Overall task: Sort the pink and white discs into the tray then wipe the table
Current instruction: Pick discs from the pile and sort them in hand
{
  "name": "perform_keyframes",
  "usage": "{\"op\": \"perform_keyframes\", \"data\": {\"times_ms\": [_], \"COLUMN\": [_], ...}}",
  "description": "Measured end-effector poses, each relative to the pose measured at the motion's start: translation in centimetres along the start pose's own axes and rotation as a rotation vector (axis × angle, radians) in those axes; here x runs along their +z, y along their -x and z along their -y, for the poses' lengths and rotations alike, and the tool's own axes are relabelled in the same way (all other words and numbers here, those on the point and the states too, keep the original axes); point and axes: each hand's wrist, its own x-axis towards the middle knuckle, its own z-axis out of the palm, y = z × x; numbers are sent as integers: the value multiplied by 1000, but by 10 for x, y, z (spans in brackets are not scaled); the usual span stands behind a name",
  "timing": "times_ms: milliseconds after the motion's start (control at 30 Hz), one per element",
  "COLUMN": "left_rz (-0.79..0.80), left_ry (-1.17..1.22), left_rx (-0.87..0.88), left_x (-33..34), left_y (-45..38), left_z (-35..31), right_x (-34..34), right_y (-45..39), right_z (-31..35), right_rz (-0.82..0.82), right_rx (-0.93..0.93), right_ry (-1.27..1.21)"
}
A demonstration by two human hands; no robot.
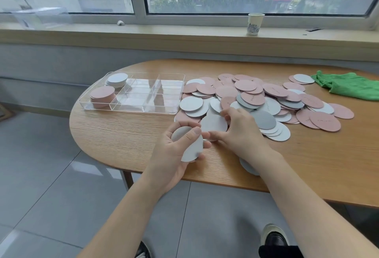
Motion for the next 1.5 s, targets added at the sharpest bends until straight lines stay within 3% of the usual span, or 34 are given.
{"op": "perform_keyframes", "data": {"times_ms": [267, 433, 533, 633, 800, 1000, 1167, 1500], "left_rz": [-9, -69, -123, -137, -132, -96, -61, -74], "left_ry": [-15, 43, 66, 62, 39, 68, 103, 94], "left_rx": [13, 31, 53, 68, 89, 96, 25, 25], "left_x": [0, 1, 1, 1, -1, -2, -2, -1], "left_y": [1, -1, -4, -5, -4, -4, 0, 0], "left_z": [2, 1, 2, 3, 5, 7, 1, 2], "right_x": [-4, -22, -31, -33, -14, -3, -5, 14], "right_y": [2, 5, 10, 17, 29, 32, 20, 6], "right_z": [2, -4, 0, 6, 19, 26, 9, 9], "right_rz": [-80, -153, -112, 31, 118, 49, -120, -100], "right_rx": [74, 107, 102, 102, 26, -5, -19, -9], "right_ry": [-287, -643, -869, -1009, -928, -751, -382, 92]}}
